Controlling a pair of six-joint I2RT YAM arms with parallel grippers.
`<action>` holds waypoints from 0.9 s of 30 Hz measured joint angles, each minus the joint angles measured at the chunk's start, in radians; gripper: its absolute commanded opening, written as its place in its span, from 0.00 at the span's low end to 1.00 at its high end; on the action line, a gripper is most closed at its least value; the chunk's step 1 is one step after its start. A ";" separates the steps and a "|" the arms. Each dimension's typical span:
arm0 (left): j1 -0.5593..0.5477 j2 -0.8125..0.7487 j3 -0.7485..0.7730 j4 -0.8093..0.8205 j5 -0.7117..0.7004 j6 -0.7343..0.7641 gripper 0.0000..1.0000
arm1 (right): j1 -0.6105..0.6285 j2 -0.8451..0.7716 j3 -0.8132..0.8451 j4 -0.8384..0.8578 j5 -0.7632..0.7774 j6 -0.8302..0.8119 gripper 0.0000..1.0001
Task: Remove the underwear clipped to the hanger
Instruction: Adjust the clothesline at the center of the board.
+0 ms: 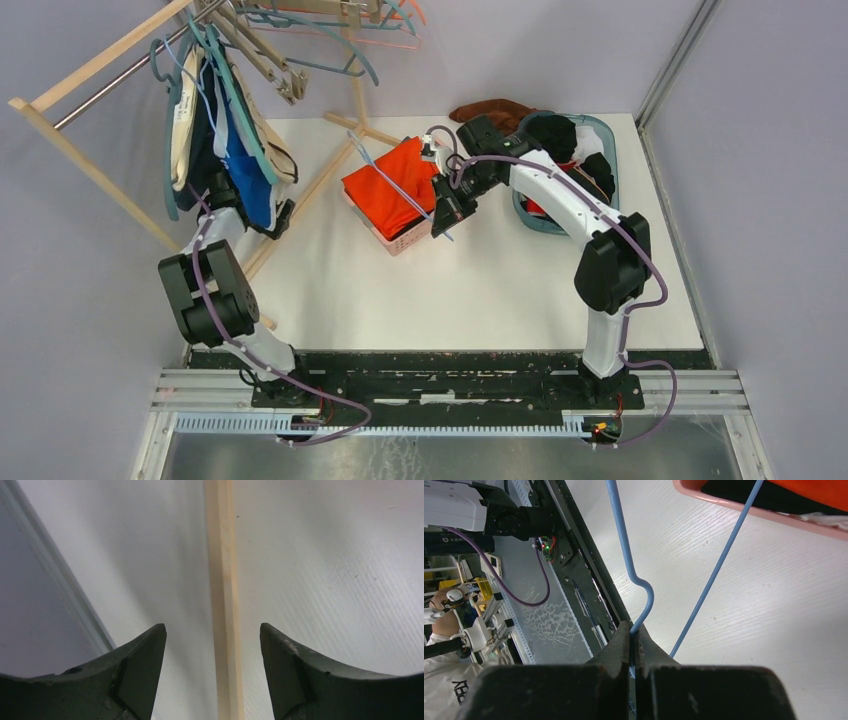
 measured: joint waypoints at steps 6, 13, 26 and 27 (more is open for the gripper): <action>-0.062 0.129 0.063 -0.035 0.003 0.040 0.57 | -0.013 0.000 -0.004 0.006 -0.003 0.000 0.01; -0.095 0.201 0.122 -0.054 -0.028 0.084 0.37 | -0.029 0.000 -0.019 0.017 -0.005 0.000 0.01; -0.155 0.275 0.258 -0.235 -0.132 0.271 0.03 | -0.074 -0.014 -0.060 0.027 -0.012 -0.005 0.01; -0.155 0.275 0.258 -0.240 -0.132 0.285 0.03 | -0.077 -0.016 -0.062 0.027 -0.012 -0.006 0.01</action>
